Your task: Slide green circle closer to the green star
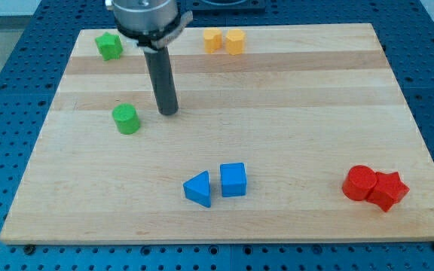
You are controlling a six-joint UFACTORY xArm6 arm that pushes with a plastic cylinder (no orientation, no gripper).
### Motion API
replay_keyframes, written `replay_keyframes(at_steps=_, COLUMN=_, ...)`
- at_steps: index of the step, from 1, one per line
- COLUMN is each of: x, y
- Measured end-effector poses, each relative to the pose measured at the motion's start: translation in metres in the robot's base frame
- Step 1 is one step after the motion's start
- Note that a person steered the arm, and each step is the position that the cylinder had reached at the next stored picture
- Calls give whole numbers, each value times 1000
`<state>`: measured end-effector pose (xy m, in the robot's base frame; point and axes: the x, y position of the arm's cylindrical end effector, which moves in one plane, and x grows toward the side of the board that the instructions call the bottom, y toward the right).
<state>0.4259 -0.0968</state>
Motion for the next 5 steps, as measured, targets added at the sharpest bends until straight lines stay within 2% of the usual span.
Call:
replay_keyframes(at_steps=1, x=37, y=-21)
replay_keyframes(at_steps=2, x=50, y=-49)
replay_keyframes(at_steps=5, x=11, y=-66)
